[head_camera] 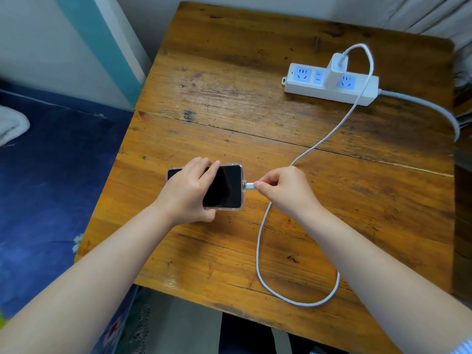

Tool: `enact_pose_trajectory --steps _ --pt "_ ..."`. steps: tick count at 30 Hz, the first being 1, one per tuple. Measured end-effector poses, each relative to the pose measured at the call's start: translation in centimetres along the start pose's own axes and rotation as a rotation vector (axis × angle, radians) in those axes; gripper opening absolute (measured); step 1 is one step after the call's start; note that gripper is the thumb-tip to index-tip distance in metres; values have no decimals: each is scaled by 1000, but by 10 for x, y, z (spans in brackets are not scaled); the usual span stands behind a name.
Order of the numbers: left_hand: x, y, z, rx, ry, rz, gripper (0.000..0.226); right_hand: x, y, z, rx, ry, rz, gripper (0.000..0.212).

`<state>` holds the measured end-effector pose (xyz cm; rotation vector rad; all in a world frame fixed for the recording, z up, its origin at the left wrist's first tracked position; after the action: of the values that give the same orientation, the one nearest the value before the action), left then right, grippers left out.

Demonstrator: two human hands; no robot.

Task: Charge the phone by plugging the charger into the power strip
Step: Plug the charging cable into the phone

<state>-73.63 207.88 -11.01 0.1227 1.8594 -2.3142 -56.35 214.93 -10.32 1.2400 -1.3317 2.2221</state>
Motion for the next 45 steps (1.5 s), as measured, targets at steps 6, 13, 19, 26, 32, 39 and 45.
enact_pose_trajectory --steps 6,13,19,26,32,39,45 --pt "-2 1 1 -29 -9 -15 86 2 1 4 -63 38 -92 19" --pt "-2 2 4 -31 -52 2 87 6 3 12 -64 58 -152 19" --pt "-4 3 8 -29 -35 -4 87 5 -1 11 -37 215 -352 20" --pt "-5 1 7 -47 -42 6 87 7 0 13 -12 168 -324 17" --pt "-4 1 9 -32 -25 -8 87 3 -5 9 137 145 -235 22" --pt "-5 1 7 -7 -1 -47 88 2 -3 6 143 142 -202 18" --pt "-4 0 5 -6 56 -142 88 2 4 10 134 106 -181 17"
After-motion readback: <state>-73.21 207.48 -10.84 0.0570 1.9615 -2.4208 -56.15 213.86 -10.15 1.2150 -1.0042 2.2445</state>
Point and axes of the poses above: each hand's wrist, its own z-axis away from the middle knuckle, its own y-axis out of the palm, x = y × z, the point moved 1 cm from there along -z, towards the middle knuckle, and after that the axes turned 13 degrees about -y, right-handed, at the moved point
